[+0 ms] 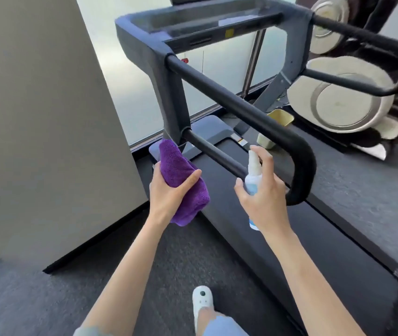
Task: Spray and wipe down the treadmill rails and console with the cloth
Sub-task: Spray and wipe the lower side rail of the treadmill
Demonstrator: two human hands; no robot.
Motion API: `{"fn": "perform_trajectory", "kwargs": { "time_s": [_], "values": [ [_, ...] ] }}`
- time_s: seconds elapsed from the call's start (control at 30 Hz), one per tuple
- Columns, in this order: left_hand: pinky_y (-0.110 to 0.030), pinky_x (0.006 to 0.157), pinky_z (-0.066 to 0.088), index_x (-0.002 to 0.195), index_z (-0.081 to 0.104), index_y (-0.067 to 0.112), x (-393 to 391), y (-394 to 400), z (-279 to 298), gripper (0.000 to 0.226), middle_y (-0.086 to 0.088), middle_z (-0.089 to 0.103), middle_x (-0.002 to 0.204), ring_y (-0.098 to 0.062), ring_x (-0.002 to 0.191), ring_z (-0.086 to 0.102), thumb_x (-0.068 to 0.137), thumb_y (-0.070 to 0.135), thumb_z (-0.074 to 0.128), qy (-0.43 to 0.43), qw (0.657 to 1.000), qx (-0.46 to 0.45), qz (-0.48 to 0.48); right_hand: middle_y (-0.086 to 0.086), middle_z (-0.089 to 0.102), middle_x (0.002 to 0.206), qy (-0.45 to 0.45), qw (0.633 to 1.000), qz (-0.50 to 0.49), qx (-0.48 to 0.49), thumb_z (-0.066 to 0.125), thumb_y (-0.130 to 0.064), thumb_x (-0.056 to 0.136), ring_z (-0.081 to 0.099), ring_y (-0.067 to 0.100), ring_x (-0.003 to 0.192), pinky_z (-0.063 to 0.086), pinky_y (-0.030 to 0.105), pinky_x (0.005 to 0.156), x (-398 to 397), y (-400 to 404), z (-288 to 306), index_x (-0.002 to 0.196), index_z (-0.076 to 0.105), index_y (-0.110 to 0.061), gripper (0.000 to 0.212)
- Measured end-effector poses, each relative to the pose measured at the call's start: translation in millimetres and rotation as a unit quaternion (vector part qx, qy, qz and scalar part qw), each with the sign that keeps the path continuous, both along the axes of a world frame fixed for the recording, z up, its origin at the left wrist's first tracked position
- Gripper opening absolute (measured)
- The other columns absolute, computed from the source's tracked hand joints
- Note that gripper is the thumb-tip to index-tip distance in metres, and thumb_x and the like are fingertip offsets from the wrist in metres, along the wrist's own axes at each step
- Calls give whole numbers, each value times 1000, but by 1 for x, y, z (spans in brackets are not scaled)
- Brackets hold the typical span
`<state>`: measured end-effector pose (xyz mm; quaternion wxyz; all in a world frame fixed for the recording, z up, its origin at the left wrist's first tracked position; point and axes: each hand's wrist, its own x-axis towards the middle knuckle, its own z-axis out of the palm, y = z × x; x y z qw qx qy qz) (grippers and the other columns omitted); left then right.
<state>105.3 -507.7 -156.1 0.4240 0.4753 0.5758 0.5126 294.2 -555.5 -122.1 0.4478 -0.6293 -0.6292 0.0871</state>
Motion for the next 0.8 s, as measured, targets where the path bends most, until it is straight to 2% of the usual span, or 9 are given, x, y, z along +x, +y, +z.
{"fn": "perform_trajectory", "kwargs": {
  "time_s": [0.13,0.2,0.3,0.37,0.43,0.5,0.6,0.67,0.8],
  "values": [
    [-4,64,45,101,51,40,-25,46,-4,65,19,64,99,10,83,60,49,69,79,17,999,1,-51,-1,57,104,8,999,-36,-12,66,1,82,54,17,75,41,10,65,-27,31,-16,141,33,-31,75],
    [-4,64,45,100,52,39,-36,71,-7,64,17,64,98,10,82,60,50,67,79,23,998,-1,-60,-4,56,98,30,998,-46,-7,68,2,81,52,11,69,41,3,63,-42,49,-28,140,35,-33,76],
    [-5,63,45,100,52,37,-54,104,-13,65,14,65,99,9,81,61,50,68,78,33,997,-17,-74,-15,50,80,63,994,-81,-22,69,2,80,54,2,66,40,3,62,-61,80,-44,136,40,-34,72],
    [-11,67,48,103,54,37,-65,123,-14,67,13,66,100,5,83,63,50,69,79,41,995,-28,-84,-22,48,81,68,991,-109,-24,70,0,81,54,1,67,40,4,62,-72,94,-47,136,40,-36,72],
    [-23,77,52,102,55,40,-74,144,-16,67,14,67,100,-1,89,65,48,71,80,44,993,-37,-99,-24,49,85,61,990,-123,-24,72,-1,82,55,4,67,44,10,63,-80,107,-49,136,40,-36,72],
    [-29,78,54,99,55,43,-79,164,-18,67,17,68,97,-5,90,66,45,74,80,38,991,-48,-118,-24,51,89,70,986,-149,-33,71,-2,83,56,12,65,53,27,61,-86,117,-51,134,39,-38,71],
    [-19,73,49,96,53,47,-83,195,-19,65,28,65,92,4,85,64,44,76,78,46,985,-44,-161,-23,53,92,80,976,-196,-54,69,-3,85,58,20,68,57,42,65,-99,130,-53,132,37,-40,68],
    [-17,74,48,95,51,55,-86,213,-21,59,31,63,94,7,86,63,46,75,77,56,978,-38,-196,-20,55,91,93,968,-225,-69,68,-6,86,62,25,71,57,45,68,-109,138,-57,133,37,-39,66],
    [-34,86,55,100,51,52,-98,242,-26,64,16,66,103,-4,93,65,47,75,77,66,961,-41,-264,-7,66,105,60,955,-273,-98,69,-14,85,64,28,85,51,37,76,-136,157,-66,137,37,-37,65]
  ]
}}
